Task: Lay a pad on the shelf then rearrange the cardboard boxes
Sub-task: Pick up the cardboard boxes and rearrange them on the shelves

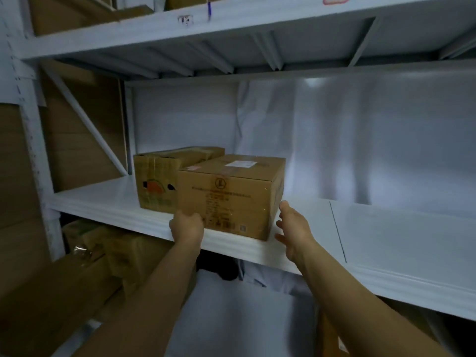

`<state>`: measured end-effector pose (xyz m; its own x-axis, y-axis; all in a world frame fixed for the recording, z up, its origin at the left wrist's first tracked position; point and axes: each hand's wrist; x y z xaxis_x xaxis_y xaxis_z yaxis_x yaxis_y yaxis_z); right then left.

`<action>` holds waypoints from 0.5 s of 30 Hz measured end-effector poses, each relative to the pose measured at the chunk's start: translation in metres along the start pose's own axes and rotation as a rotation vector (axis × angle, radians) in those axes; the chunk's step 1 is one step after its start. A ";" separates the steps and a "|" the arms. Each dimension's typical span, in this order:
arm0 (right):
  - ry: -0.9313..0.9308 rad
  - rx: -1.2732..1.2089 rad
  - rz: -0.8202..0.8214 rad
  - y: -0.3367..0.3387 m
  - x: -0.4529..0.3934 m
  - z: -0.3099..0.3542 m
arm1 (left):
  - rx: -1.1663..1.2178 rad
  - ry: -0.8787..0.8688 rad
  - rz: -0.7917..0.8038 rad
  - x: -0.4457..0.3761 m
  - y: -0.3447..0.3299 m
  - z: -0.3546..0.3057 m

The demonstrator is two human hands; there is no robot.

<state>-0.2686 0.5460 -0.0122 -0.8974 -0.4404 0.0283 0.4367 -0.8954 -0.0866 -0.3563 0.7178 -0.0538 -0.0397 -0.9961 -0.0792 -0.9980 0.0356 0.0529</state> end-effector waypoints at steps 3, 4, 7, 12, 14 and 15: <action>-0.021 0.001 0.033 -0.015 -0.006 0.010 | 0.009 -0.023 0.011 -0.027 -0.002 -0.009; -0.033 -0.012 0.043 -0.019 -0.008 0.013 | 0.016 -0.037 0.021 -0.036 -0.005 -0.010; -0.036 -0.033 0.048 -0.027 -0.018 0.015 | 0.026 -0.046 0.030 -0.057 -0.012 -0.015; -0.050 -0.042 -0.047 -0.030 -0.033 0.011 | -0.017 -0.080 -0.034 -0.050 -0.012 -0.022; -0.068 -0.073 -0.077 -0.024 -0.034 0.012 | -0.021 -0.070 -0.005 -0.043 -0.010 -0.025; -0.083 -0.090 -0.078 -0.019 -0.032 0.013 | 0.005 -0.041 0.005 -0.038 -0.010 -0.028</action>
<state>-0.2478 0.5760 0.0019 -0.9184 -0.3771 0.1199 0.3552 -0.9192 -0.1699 -0.3437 0.7531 -0.0232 -0.0470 -0.9917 -0.1200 -0.9979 0.0414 0.0489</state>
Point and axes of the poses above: each hand's wrist, its own x-axis away from the middle knuckle, its own y-axis out of the back of the hand, z = x × y, and after that the axes turned 7 degrees about -z, right-handed
